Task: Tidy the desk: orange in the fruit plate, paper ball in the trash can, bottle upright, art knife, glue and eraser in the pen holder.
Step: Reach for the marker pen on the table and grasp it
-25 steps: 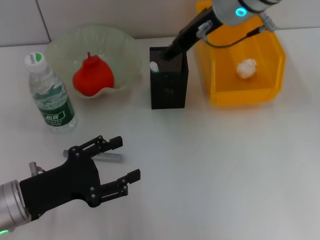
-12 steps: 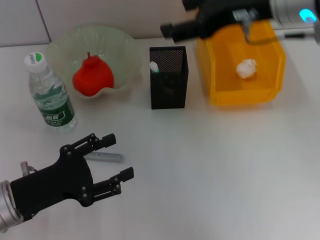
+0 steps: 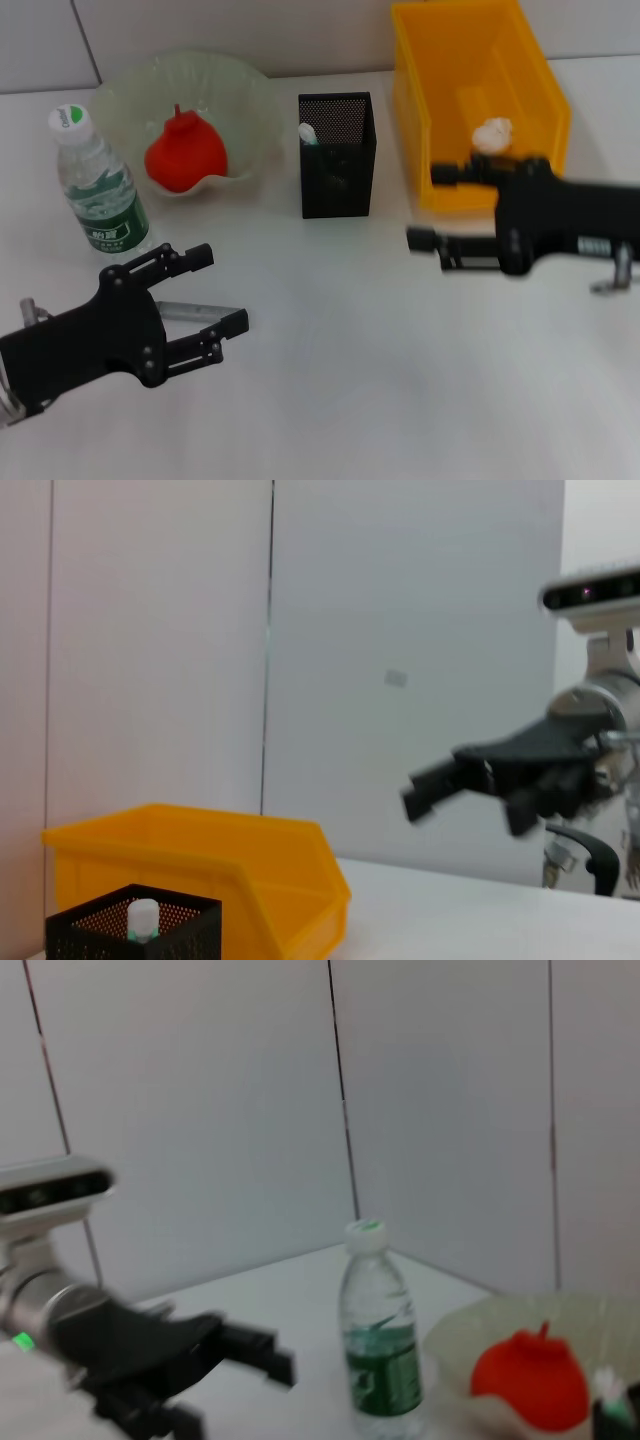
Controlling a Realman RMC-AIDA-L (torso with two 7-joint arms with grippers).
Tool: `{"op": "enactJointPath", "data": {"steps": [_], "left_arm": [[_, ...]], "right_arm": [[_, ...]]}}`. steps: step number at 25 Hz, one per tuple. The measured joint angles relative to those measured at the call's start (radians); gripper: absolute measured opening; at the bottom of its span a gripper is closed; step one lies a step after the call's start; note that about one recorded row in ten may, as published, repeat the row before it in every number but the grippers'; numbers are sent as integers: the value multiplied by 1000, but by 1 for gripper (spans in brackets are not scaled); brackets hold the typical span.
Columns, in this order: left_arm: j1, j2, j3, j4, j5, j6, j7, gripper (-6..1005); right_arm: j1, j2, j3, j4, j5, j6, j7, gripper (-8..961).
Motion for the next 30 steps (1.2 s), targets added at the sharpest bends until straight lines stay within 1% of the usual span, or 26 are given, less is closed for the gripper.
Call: {"op": "enactJointPath", "data": {"steps": [1,2,3,4,5,6,7,8,9,10,11,12,13,14,15,16,17,18,19,20,23,27,28,30], "left_arm": [[-5,7,-3,20,16,-4,-20,796],[-9,11,-6,40,36,-9,-45,796],[-16,15,-16,123,113,-40,-122,796],[-16,15,-16,123,113,-40,-122,796],[-18,12,-24,225,216,-83,-217,796],[-18,12,-24,225,216,-83,-217,796],[-19,8,-30,313,305,-110,-295,796],[-19,8,-30,313,305,-110,-295,796],[-19,8,-30,313,305,-110,-295,796],[-21,1,-34,389,387,-123,-358,796],[-36,-18,-38,595,628,-130,-538,796],[-52,-30,-39,659,719,-125,-603,796],[-72,-42,-39,714,811,-116,-663,796],[-72,-42,-39,714,811,-116,-663,796],[-72,-42,-39,714,811,-116,-663,796],[-100,-53,-37,752,898,-104,-726,796],[-190,-65,-6,771,1075,-78,-842,796],[-243,-65,25,766,1148,-67,-906,796],[-243,-65,25,766,1148,-67,-906,796],[-271,-65,51,758,1184,-64,-932,796],[-334,-68,121,740,1263,-62,-968,796],[-334,-68,121,740,1263,-62,-968,795],[-350,-70,147,736,1287,-61,-974,795],[-350,-70,147,736,1287,-61,-974,795]], "right_arm": [[0,0,0,0,0,0,0,804],[-5,-1,11,56,20,-26,-52,804],[-8,-2,37,153,56,-76,-155,804],[-8,-2,37,153,56,-76,-155,804],[-6,-2,58,209,70,-106,-219,804],[-3,-3,81,260,82,-133,-285,804],[3,-3,109,314,87,-157,-332,804],[17,-4,162,408,88,-193,-404,804],[17,-4,162,408,88,-193,-404,804],[25,-5,185,458,86,-207,-441,804],[30,-6,204,502,83,-215,-473,804],[35,-6,222,552,82,-220,-520,804],[39,-6,252,640,82,-226,-637,803],[39,-6,252,640,82,-226,-637,803],[41,-4,266,678,84,-227,-685,803],[45,-2,280,712,86,-228,-719,803],[49,-1,289,738,86,-229,-735,803],[59,-3,300,792,87,-228,-744,803],[59,-3,300,792,87,-228,-744,803],[65,-5,309,831,85,-219,-747,803],[69,-5,315,868,81,-209,-763,803],[70,-5,315,895,81,-201,-774,802],[72,-5,312,907,81,-196,-775,802],[73,-5,311,912,81,-193,-775,802]]}}
